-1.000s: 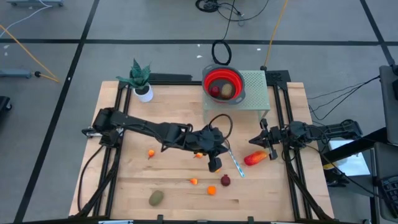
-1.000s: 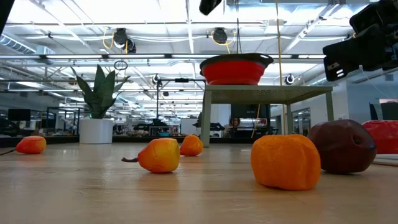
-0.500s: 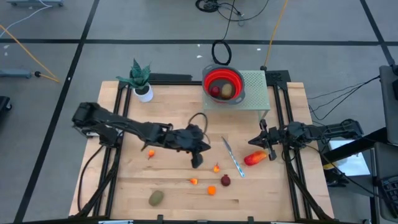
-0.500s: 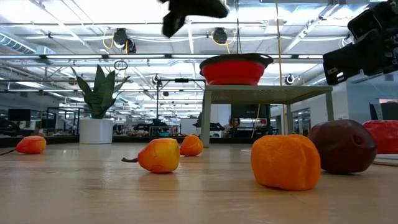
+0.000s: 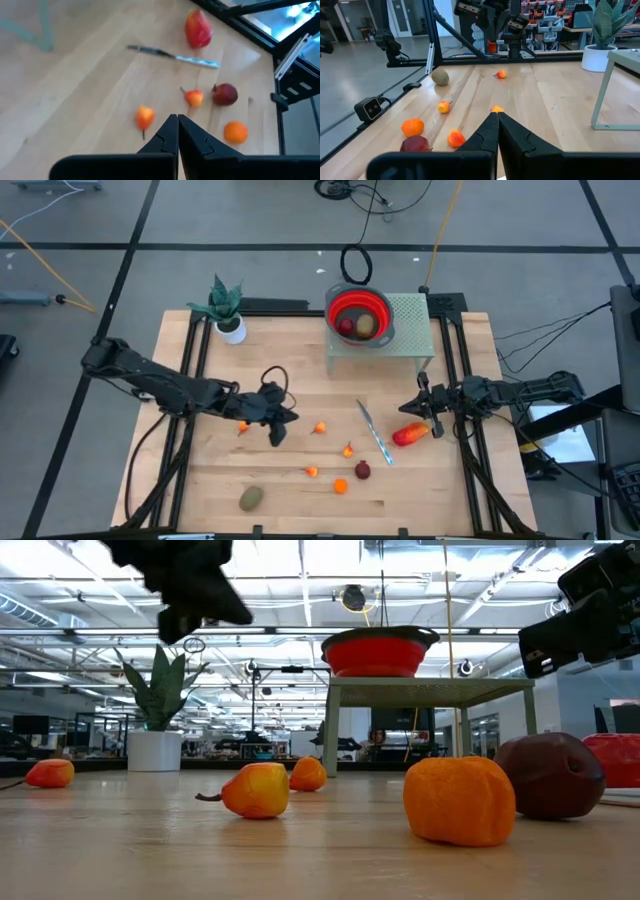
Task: Pick & Place Fruit
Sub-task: Put the yellow orange peach into the red basket on the shelf
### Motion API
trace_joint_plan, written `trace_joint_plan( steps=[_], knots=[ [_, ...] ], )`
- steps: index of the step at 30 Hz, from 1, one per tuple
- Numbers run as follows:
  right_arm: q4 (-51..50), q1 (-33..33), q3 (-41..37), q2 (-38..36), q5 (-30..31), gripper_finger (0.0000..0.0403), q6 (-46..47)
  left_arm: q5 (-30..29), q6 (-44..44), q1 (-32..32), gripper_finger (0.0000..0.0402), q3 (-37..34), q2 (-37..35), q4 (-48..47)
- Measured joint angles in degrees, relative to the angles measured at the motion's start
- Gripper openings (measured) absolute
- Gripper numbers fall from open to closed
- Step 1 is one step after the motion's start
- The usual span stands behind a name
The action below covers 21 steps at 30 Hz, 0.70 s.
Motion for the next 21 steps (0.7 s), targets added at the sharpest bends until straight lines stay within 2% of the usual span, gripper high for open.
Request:
trace_joint_plan(
  steps=[5, 14, 21],
  knots=[
    [0.1, -0.02, 0.0, -0.02, 0.02, 0.0, 0.02, -0.23, -7.42, -1.66, 0.0002, -4.39, -3.88, -6.56],
    [-0.11, -0.01, 0.0, -0.02, 0.07, 0.0, 0.39, -2.98, -29.11, -4.17, 0.0001, -5.17, -8.6, -32.68],
    [-0.34, -0.01, 0.0, -0.01, 0.1, 0.0, 0.42, 2.5, -46.7, -4.56, 0.0002, -5.17, -8.81, -46.9]
  ],
)
